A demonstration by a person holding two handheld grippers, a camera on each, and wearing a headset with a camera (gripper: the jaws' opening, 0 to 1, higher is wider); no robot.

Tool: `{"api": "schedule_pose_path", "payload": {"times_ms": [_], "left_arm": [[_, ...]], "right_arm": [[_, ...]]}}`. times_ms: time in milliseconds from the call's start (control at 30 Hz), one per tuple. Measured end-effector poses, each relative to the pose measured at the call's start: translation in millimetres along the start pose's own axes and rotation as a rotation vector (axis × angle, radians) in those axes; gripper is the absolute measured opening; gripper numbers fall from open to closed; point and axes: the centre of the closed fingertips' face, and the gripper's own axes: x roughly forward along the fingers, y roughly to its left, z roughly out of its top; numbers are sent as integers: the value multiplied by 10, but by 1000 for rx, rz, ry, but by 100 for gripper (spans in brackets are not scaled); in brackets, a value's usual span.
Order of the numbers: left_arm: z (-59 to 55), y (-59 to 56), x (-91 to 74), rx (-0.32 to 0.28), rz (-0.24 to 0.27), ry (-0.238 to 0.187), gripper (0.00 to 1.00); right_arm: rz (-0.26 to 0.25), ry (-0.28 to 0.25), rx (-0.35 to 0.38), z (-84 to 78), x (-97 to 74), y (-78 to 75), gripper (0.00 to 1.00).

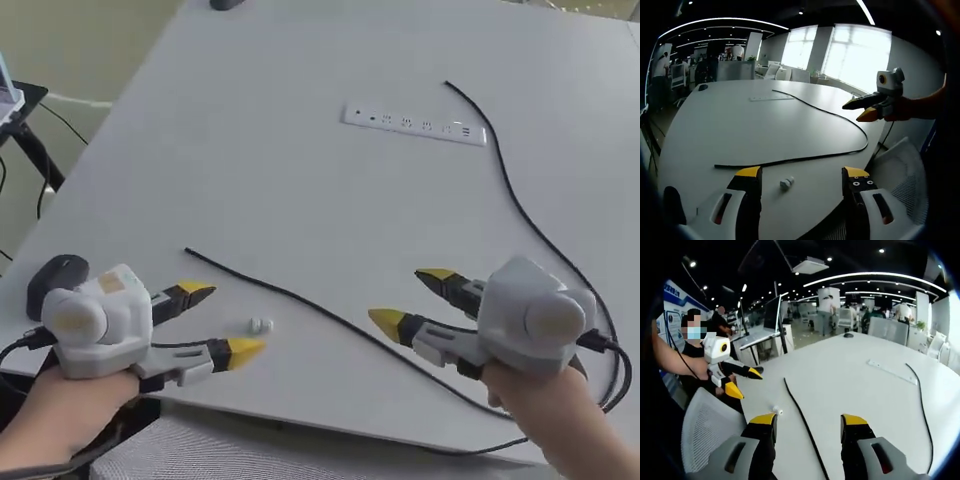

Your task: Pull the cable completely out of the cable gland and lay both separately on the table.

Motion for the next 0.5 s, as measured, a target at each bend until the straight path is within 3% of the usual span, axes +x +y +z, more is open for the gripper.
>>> {"api": "schedule_pose_path", "payload": {"times_ms": [167, 500], "left_arm": [[43, -36, -43, -5, 0, -2, 69], [18, -154, -57, 9, -22, 11, 76]], "right_arm": [[-21, -4, 27, -151, -100, 36, 55], [-85, 34, 33, -466, -329, 5, 66]]}}
